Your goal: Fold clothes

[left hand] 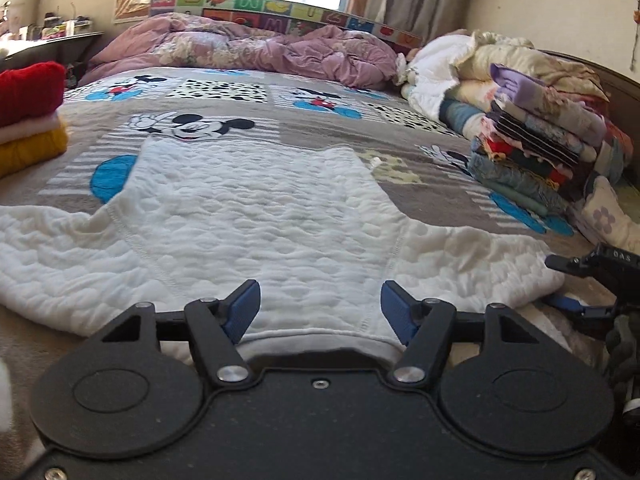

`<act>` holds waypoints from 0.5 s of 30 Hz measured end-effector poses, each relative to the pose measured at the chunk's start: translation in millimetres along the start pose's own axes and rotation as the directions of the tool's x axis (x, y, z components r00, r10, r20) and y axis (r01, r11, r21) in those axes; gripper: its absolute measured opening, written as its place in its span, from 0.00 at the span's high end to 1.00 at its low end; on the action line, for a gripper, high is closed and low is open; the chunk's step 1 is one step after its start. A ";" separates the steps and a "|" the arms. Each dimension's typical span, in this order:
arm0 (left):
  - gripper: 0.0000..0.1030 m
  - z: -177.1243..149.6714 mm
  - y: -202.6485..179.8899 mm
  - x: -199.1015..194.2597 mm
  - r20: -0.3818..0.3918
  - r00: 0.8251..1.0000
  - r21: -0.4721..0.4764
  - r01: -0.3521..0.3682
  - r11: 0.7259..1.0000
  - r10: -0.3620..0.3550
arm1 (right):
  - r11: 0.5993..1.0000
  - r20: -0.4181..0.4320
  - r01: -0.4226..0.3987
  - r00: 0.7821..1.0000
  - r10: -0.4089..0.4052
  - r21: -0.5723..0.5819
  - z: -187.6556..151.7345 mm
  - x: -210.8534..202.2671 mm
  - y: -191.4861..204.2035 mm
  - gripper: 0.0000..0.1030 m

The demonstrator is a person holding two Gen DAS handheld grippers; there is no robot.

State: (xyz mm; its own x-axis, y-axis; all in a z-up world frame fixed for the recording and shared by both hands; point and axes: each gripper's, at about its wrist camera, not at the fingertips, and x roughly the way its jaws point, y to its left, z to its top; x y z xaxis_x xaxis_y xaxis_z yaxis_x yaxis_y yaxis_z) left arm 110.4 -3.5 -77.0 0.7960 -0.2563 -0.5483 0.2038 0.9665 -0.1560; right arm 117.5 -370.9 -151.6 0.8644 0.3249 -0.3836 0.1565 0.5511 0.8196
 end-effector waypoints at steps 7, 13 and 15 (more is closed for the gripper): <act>0.56 -11.2 -42.0 37.4 -0.051 0.999 0.127 0.025 0.992 -0.019 | 0.998 0.061 0.051 0.997 -0.049 -0.032 16.0 17.9 -2.5 0.70; 0.57 -29.9 -70.0 37.9 -0.081 0.996 0.349 0.004 0.937 0.026 | 0.998 0.100 0.056 0.994 -0.051 -0.041 38.6 27.2 -7.4 0.82; 0.57 -35.8 -75.5 36.4 -0.083 0.996 0.419 0.004 0.908 0.034 | 0.998 0.107 0.058 0.993 -0.054 -0.034 48.2 32.5 -11.7 0.83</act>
State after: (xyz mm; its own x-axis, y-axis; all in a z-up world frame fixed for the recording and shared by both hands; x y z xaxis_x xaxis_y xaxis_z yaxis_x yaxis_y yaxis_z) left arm 103.5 -86.2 -114.6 0.7526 -0.2238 -0.6193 0.4269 0.8819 0.2001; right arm 166.8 -403.8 -153.2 0.9010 0.2100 -0.3797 0.1904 0.5951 0.7808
